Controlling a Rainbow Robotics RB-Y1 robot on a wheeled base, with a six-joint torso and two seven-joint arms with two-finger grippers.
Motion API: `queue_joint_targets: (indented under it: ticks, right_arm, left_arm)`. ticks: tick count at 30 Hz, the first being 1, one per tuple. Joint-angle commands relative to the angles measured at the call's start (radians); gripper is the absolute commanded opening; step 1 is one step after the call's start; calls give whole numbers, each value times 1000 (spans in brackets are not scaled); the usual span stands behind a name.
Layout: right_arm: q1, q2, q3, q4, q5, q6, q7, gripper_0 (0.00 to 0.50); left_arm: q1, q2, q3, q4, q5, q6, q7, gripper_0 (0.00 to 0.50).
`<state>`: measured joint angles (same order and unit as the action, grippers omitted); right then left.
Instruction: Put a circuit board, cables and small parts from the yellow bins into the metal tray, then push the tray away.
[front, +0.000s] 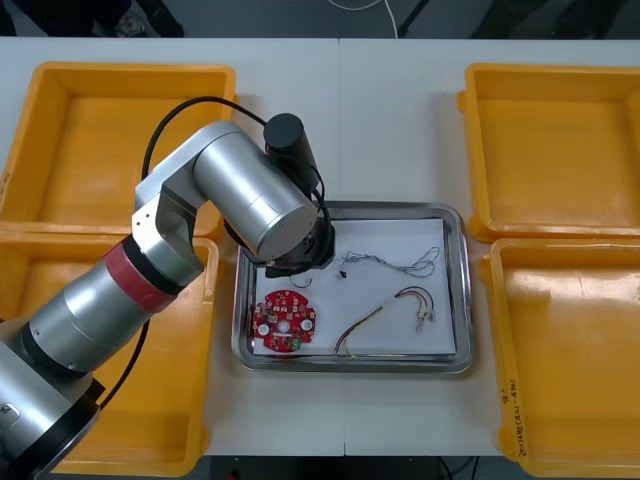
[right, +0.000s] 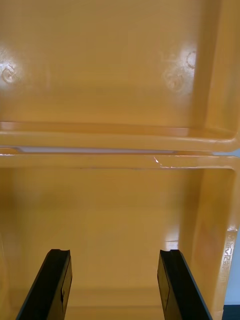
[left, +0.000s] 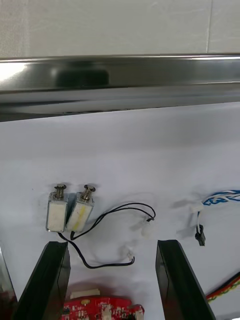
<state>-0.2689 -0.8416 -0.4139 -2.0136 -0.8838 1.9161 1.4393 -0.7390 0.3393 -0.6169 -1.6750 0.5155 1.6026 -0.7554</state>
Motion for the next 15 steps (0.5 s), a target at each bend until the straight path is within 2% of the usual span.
queue_joint_targets:
  ticks: [1,8,15]
  right_arm:
    - [8,2,-39,-30,11,4,-37,500]
    - [8,1,-42,-30,8,4,-37,500]
    - [8,2,-43,-30,6,4,-37,500]
  left_arm:
    - [-102,24,-3,-43,49,57,85,500]
    - [-174,35,65,-68,110,155,85,500]
    - [-260,76,161,-71,206,247,84,500]
